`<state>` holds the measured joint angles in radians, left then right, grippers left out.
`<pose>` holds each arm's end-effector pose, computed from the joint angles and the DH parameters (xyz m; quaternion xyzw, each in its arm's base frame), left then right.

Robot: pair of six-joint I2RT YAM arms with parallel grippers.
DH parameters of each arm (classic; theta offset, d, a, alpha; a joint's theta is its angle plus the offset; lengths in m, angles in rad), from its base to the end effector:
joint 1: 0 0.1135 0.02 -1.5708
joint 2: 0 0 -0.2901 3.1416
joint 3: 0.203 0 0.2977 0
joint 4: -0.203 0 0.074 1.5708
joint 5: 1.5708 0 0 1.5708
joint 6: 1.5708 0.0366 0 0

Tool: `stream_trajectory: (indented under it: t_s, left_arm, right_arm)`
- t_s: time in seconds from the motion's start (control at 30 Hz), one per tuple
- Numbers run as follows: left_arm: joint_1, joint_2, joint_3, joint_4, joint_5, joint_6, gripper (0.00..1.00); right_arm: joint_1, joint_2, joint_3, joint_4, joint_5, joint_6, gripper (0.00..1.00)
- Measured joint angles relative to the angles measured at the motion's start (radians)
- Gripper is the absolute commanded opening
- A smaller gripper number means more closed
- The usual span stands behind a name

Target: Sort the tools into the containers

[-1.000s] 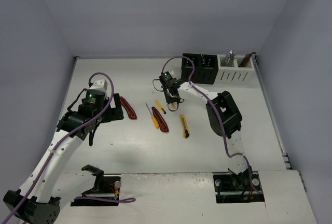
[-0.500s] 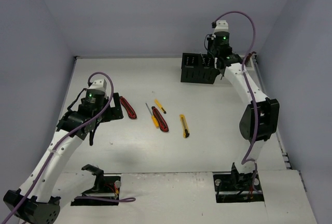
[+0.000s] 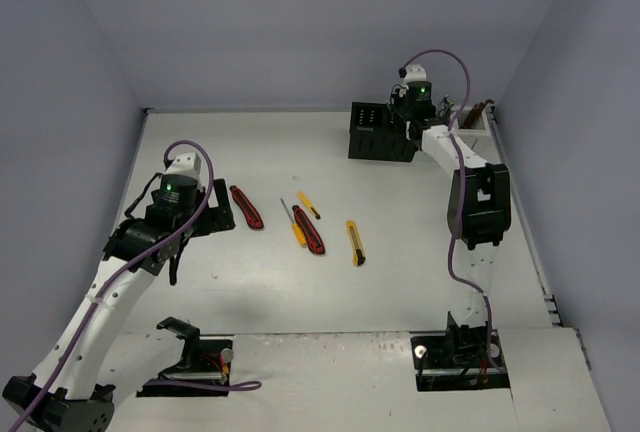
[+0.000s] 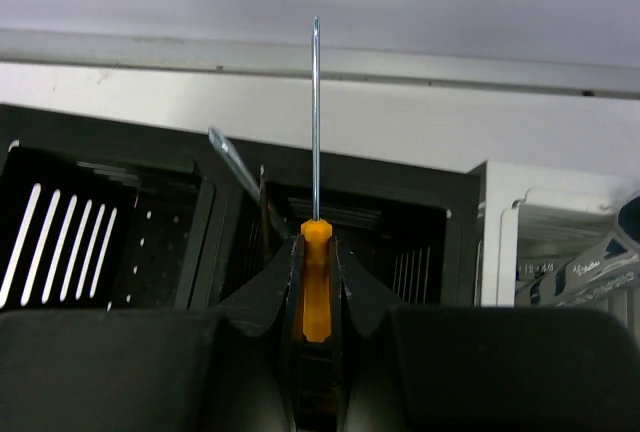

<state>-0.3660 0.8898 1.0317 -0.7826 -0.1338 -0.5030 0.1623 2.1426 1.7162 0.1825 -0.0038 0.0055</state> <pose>0.1940 -0.0691 0.3736 -0.0909 0.8877 -0.1342 0.4310 0.5670 0.0930 0.2648 -0.0629 0.7854 0.0531 0.6135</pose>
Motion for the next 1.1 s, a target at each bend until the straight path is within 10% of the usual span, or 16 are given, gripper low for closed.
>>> stream_trajectory:
  t_s: [0.3,0.6,1.1]
  left_arm:
    - [0.0,0.005,0.0,0.0,-0.006,0.001,0.94]
    - [0.0,0.055,0.041,-0.007,-0.005,0.0,0.94]
    - [0.0,0.092,0.07,-0.007,-0.006,0.001,0.94]
  right_arm:
    - [0.0,-0.077,-0.088,0.017,-0.012,0.008,0.48]
    - [0.075,-0.332,-0.096,-0.149,-0.001,0.029,0.48]
    - [0.603,-0.378,-0.302,-0.424,-0.02,0.28,0.39]
